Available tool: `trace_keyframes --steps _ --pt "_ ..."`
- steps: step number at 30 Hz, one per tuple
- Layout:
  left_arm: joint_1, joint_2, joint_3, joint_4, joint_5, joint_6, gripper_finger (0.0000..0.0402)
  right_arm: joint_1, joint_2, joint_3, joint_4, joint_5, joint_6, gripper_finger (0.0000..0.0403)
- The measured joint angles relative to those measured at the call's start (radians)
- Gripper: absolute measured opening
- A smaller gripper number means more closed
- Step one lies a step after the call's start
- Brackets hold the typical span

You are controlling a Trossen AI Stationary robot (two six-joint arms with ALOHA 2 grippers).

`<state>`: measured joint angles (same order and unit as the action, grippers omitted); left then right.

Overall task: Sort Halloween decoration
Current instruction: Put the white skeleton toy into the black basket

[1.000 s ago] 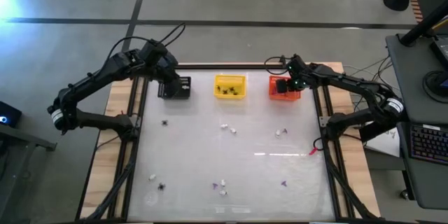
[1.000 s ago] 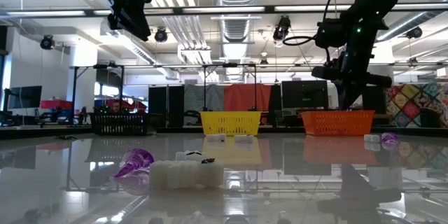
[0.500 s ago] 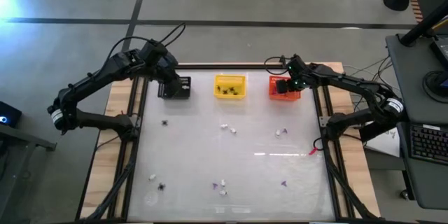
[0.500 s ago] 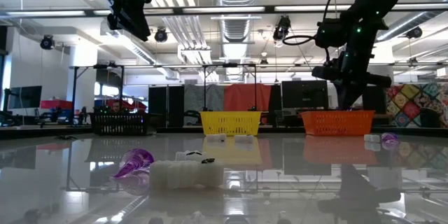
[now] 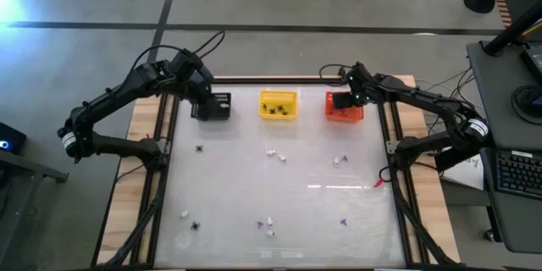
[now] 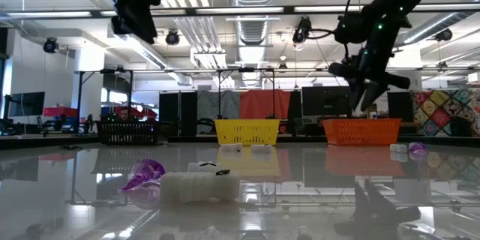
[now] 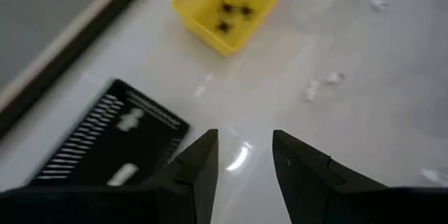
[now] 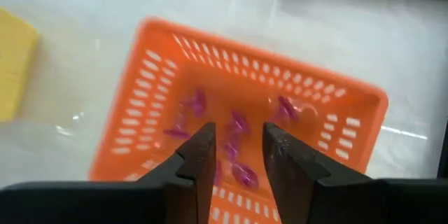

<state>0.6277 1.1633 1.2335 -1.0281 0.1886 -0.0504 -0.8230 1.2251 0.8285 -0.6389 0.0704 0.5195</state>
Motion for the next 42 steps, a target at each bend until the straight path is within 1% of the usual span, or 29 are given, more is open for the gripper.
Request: trace_keyframes --steps 3,8,14,23,26,30,35,38,42 --pt "-0.005 0.0 0.0 -0.007 0.07 -0.02 0.0119 0.0 0.0 0.046 -0.008 0.0 0.0 0.0109" --pt "-0.035 0.0 -0.002 -0.029 0.148 -0.058 0.0119 0.0 0.0 0.13 -0.014 0.0 -0.008 0.0103" --pt "-0.109 0.0 -0.017 -0.068 0.152 -0.107 0.0119 0.001 0.0 0.207 -0.022 -0.001 -0.008 0.0098" --pt "-0.247 -0.001 -0.019 -0.081 0.152 -0.184 0.0119 0.043 0.0 0.287 -0.109 -0.003 -0.006 0.0102" --pt "-0.281 -0.003 -0.019 -0.109 0.152 -0.208 0.0119 0.076 0.0 0.306 -0.145 -0.003 -0.003 0.0098" --pt "-0.327 -0.012 -0.019 -0.165 0.152 -0.221 0.0119 0.135 0.0 0.32 -0.178 -0.003 0.06 0.0096" --pt "-0.37 -0.038 -0.019 -0.195 0.136 -0.186 0.0119 0.225 0.0 0.32 -0.184 -0.003 0.133 0.0101" --pt "-0.383 -0.06 -0.019 -0.2 0.136 -0.178 0.0119 0.281 0.0 0.314 -0.193 -0.002 0.227 0.0104" --pt "-0.406 -0.102 -0.019 -0.25 0.135 -0.177 0.0119 0.378 0.0 0.313 -0.192 0.0 0.346 0.0104"
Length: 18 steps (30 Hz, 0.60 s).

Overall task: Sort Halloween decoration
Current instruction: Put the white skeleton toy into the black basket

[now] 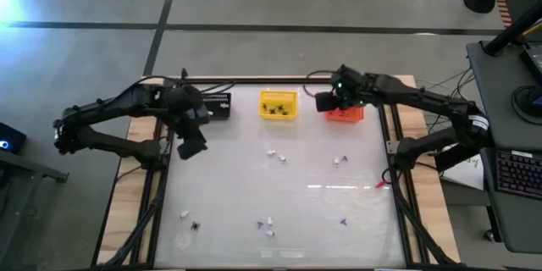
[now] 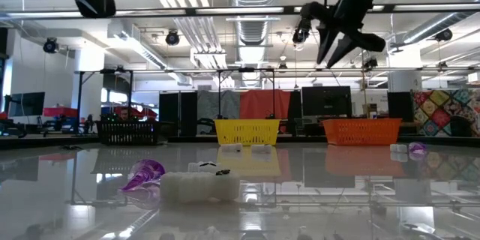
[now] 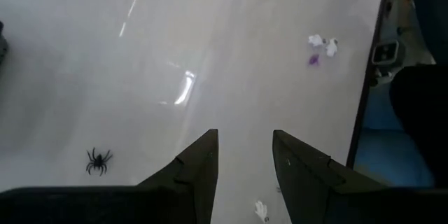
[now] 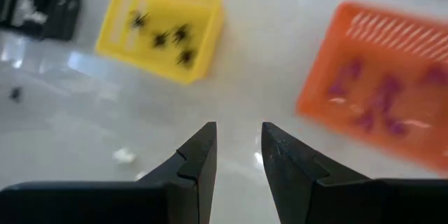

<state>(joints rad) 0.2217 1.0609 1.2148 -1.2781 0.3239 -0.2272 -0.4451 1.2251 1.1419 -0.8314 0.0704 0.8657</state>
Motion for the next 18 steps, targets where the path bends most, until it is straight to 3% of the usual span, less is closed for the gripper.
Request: trace_keyframes --steps 8,14,18 --pt "-0.051 -0.097 0.0 -0.005 -0.004 0.036 0.0119 0.197 0.003 -0.001 0.003 0.043 0.177 0.0101" --pt "-0.051 -0.149 0.0 0.0 -0.125 0.079 0.0119 0.348 0.003 -0.006 0.019 0.069 0.352 0.01" --pt "-0.051 -0.167 0.0 0.0 -0.133 0.1 0.0119 0.441 0.033 -0.02 0.077 0.087 0.434 0.0093"
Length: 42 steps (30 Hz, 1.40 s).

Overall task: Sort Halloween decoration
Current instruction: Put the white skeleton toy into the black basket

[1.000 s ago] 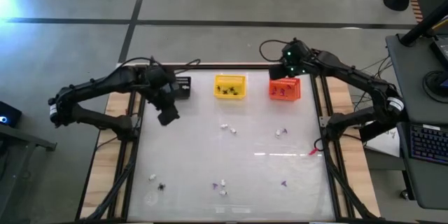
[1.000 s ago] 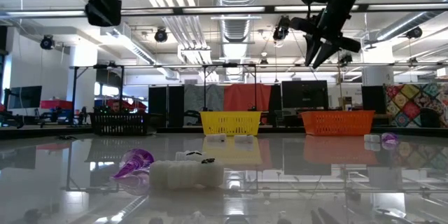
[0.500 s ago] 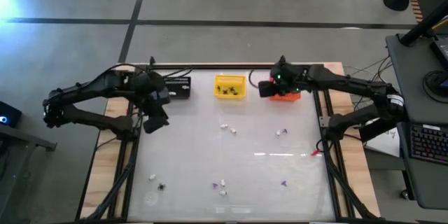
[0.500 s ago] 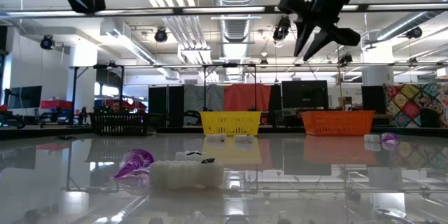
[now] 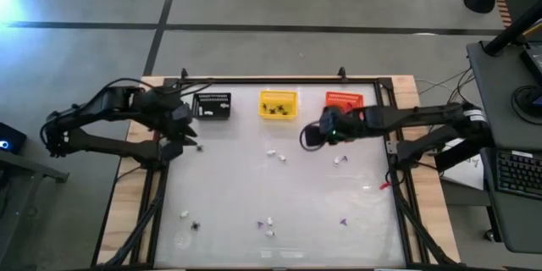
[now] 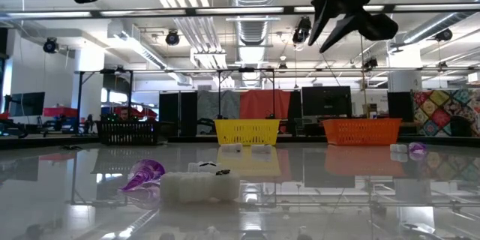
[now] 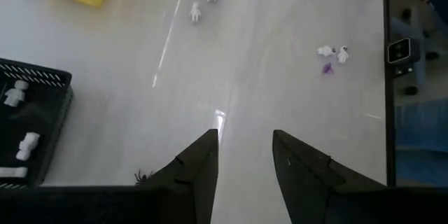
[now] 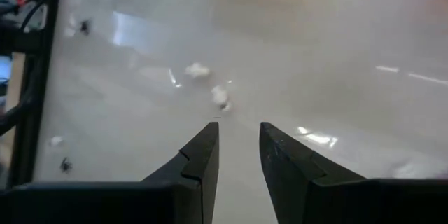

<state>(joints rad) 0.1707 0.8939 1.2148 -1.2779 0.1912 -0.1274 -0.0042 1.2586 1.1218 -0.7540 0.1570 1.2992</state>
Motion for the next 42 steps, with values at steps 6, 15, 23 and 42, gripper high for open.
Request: trace_keyframes --steps 6,15,23,42 --pt "0.0 -0.02 0.0 -0.004 0.0 0.017 0.0119 0.126 0.111 0.0 0.128 0.001 0.083 0.0092" --pt "0.0 -0.04 0.0 -0.021 0.001 0.015 0.0119 0.252 0.303 0.1 0.271 -0.006 0.088 0.0108" --pt "0.0 -0.043 0.0 -0.021 0.002 0.014 0.0119 0.339 0.461 0.275 0.252 -0.008 0.088 0.0126" --pt "0.0 -0.045 0.0 -0.021 0.004 0.01 0.0119 0.404 0.747 0.418 0.259 -0.224 0.23 0.013"
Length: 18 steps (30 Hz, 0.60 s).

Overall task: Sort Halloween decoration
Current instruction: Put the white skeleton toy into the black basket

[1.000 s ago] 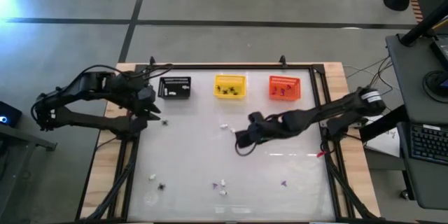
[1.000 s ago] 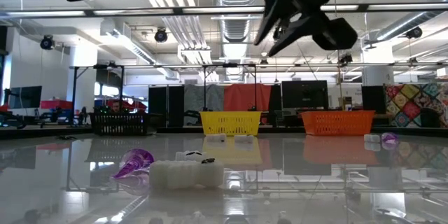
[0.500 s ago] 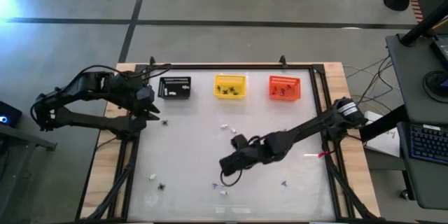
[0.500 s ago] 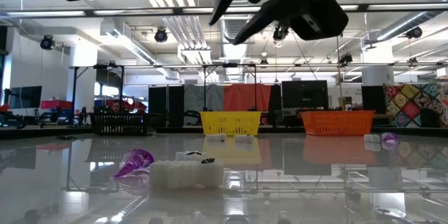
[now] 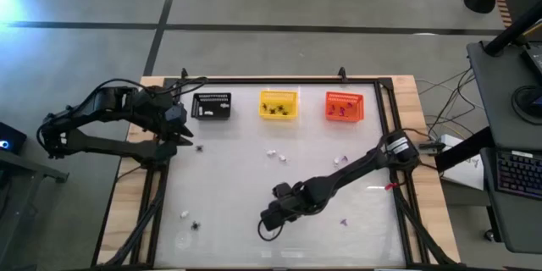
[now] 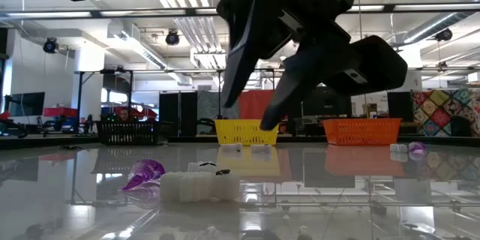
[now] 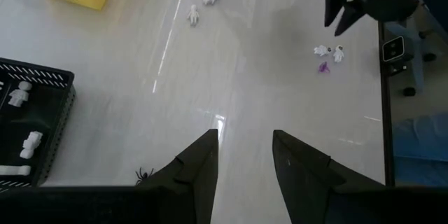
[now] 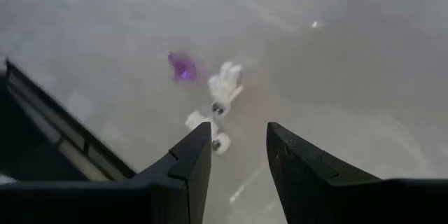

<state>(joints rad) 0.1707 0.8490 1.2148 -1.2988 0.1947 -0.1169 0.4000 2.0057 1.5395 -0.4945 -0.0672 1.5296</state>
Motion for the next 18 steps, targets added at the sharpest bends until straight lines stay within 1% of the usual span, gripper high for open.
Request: trace_keyframes --steps 4,7,14,18 --pt "0.0 0.0 0.0 0.0 0.0 0.0 0.0119 0.0 0.031 0.013 0.014 -0.037 -0.022 0.013" --pt "0.0 0.001 0.0 0.0 0.0 0.0 0.0119 0.0 0.044 0.025 0.014 -0.038 -0.03 0.013" --pt "0.0 0.003 0.0 0.0 0.0 -0.015 0.0119 -0.001 0.093 0.047 0.088 -0.038 -0.043 0.013" --pt "0.0 0.002 0.0 -0.001 0.0 -0.023 0.0119 -0.001 0.115 0.057 0.086 -0.038 -0.048 0.013"
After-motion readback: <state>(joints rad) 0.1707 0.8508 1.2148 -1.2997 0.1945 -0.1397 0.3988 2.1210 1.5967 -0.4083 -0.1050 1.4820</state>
